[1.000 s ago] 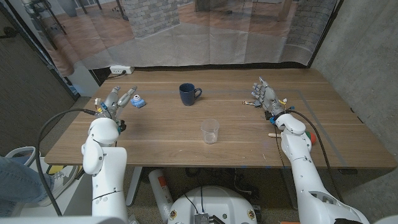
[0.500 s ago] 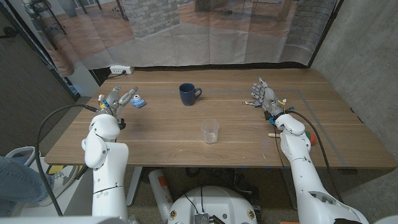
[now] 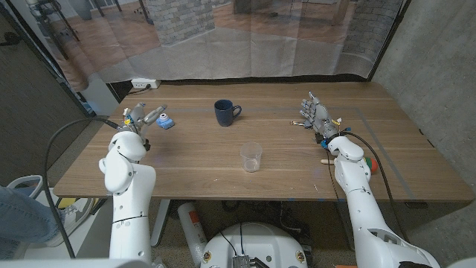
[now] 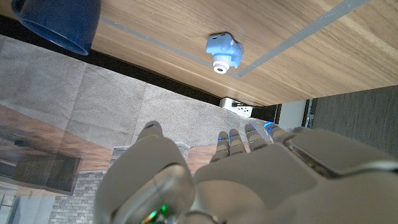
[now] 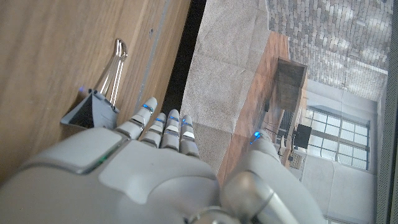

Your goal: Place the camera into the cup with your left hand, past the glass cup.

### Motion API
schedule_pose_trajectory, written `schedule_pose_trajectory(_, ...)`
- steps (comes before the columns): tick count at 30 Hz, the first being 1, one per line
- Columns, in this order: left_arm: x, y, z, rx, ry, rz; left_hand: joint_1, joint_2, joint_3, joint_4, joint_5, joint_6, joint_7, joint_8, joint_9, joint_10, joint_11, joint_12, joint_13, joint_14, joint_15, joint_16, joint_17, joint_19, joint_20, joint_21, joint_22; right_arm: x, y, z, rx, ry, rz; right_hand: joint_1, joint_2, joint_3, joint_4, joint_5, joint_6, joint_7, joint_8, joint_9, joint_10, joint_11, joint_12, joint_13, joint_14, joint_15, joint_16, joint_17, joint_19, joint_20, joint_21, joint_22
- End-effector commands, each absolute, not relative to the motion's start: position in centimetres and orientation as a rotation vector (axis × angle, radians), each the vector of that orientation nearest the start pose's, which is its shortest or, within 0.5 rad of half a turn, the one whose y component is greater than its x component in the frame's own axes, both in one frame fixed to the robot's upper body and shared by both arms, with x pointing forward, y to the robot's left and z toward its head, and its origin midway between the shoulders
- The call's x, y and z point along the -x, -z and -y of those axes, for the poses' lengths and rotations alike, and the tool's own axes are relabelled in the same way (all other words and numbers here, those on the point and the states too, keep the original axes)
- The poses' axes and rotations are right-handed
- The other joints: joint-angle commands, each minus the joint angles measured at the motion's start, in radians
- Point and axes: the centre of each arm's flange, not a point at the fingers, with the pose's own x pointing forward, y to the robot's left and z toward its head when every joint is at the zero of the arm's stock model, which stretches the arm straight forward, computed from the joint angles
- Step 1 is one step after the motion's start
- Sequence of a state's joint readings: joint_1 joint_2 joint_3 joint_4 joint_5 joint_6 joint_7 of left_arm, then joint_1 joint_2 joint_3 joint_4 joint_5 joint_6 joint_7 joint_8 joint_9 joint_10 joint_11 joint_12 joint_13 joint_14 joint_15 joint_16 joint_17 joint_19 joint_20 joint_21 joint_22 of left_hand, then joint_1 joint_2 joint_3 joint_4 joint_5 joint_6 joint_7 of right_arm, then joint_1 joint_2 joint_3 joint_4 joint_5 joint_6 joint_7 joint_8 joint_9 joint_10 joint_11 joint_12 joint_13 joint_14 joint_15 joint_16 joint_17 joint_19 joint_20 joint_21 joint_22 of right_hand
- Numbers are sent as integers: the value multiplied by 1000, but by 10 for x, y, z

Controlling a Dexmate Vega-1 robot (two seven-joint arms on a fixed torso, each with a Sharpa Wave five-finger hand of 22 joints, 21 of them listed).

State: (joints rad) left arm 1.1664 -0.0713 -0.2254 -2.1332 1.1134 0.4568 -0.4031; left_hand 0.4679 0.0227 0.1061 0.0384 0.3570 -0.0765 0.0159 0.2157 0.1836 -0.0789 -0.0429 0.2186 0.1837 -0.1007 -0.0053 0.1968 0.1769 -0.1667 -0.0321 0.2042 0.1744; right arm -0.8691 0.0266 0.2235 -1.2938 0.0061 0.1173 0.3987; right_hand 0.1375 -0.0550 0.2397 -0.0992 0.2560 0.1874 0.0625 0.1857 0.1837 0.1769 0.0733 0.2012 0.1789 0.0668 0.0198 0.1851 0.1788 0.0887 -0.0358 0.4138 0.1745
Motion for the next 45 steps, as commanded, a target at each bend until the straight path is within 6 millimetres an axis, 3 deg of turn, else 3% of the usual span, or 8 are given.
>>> schedule_pose_trajectory(1,-506,-8,-377,-852,-560,113,14,-1,5,-8,3,2,3,5,4,5,-4,3,3,5,0,1,3,-23,2,3,5,-662,44,281,-16,-186,545,3,9,-1,0,7,5,-6,8,3,9,-2,5,2,8,-1,6,4,7,-33,-3,2)
schedule_pose_trajectory(25,-519,-28,-384,-971,-609,49,42,1,8,-23,10,30,-3,9,5,35,-9,8,4,20,-1,1,4,-10,9,4,6,-664,40,275,-15,-184,551,3,11,-4,-1,8,5,-7,8,3,10,-3,5,2,10,0,6,4,12,-33,-13,3)
schedule_pose_trajectory(32,-525,-36,-383,-1006,-628,43,56,-1,7,-32,14,42,-17,9,6,50,-10,9,5,32,3,2,4,6,49,9,7,-664,39,275,-17,-180,553,4,11,-5,-1,9,6,-8,9,3,10,-4,5,2,11,-2,6,4,16,-32,-15,3)
schedule_pose_trajectory(39,-531,-41,-383,-1022,-637,42,68,-8,5,-40,16,42,-23,7,6,53,-2,8,6,42,13,4,5,15,61,11,7,-665,39,275,-18,-177,554,4,12,-6,-1,9,7,-10,9,3,12,-4,5,2,22,-2,9,4,28,-34,-15,3)
schedule_pose_trajectory(45,-535,-46,-382,-1049,-641,31,87,-22,2,-55,21,30,-28,0,7,55,4,5,7,37,11,-1,5,29,90,13,7,-665,38,275,-20,-177,557,4,12,-7,-2,10,7,-10,9,3,14,-4,6,2,25,-3,10,4,31,-34,-16,3)
